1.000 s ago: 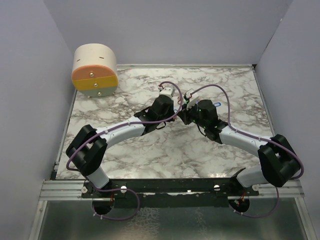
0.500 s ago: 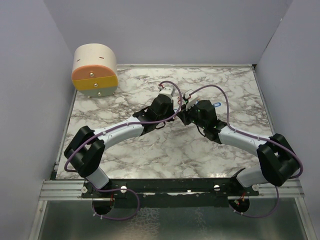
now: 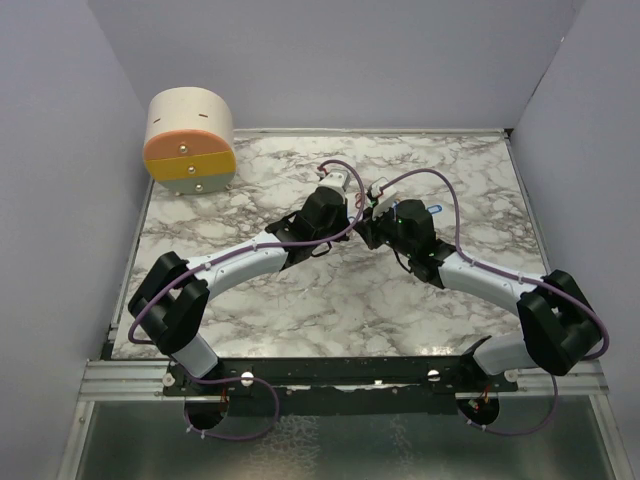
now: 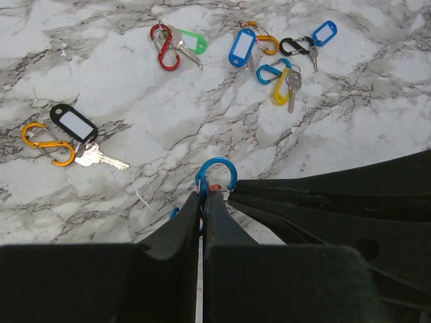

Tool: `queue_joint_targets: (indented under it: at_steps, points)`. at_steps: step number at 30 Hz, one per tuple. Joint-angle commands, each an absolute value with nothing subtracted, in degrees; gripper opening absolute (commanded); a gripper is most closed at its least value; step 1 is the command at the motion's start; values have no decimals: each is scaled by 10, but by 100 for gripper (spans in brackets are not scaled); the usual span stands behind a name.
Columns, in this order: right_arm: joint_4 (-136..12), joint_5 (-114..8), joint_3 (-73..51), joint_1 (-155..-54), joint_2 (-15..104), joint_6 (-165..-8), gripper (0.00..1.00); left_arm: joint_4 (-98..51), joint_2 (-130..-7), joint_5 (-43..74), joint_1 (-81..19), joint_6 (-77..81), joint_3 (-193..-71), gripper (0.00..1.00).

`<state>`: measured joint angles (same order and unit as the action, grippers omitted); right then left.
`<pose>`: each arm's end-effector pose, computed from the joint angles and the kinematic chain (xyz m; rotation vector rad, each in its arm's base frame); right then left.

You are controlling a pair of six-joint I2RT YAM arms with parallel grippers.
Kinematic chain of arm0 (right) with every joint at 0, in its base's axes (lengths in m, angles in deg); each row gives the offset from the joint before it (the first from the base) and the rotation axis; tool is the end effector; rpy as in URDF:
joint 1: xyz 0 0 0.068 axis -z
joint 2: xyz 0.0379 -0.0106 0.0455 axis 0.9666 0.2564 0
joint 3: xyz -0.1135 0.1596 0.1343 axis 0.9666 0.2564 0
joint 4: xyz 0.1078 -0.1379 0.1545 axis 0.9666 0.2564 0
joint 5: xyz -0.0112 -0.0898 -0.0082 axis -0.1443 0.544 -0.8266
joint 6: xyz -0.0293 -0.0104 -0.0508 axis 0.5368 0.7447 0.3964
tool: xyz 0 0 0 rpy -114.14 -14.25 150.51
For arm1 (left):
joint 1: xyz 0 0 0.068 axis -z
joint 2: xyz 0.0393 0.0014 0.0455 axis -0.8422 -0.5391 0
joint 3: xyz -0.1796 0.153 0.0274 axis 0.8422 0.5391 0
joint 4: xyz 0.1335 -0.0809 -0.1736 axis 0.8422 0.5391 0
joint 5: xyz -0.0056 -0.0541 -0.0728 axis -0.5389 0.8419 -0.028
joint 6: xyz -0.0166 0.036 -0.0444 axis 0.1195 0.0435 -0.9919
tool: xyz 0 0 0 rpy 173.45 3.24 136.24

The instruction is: Put the keys on the keyring

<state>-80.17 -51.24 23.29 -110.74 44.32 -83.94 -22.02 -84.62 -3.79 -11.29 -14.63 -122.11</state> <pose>0.2378 0.1759 0.2043 -0.6063 1.8944 0.5570 0.2454 -0.2429 0.2319 0.2087 2.1102 -0.5947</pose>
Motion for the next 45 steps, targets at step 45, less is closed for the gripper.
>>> queue_joint_targets:
  at_steps: [45]
  points:
    - [-835, -482, 235, -1116, 430, -822, 1, -199, -810, -10, -132, -131, -1219, 0]
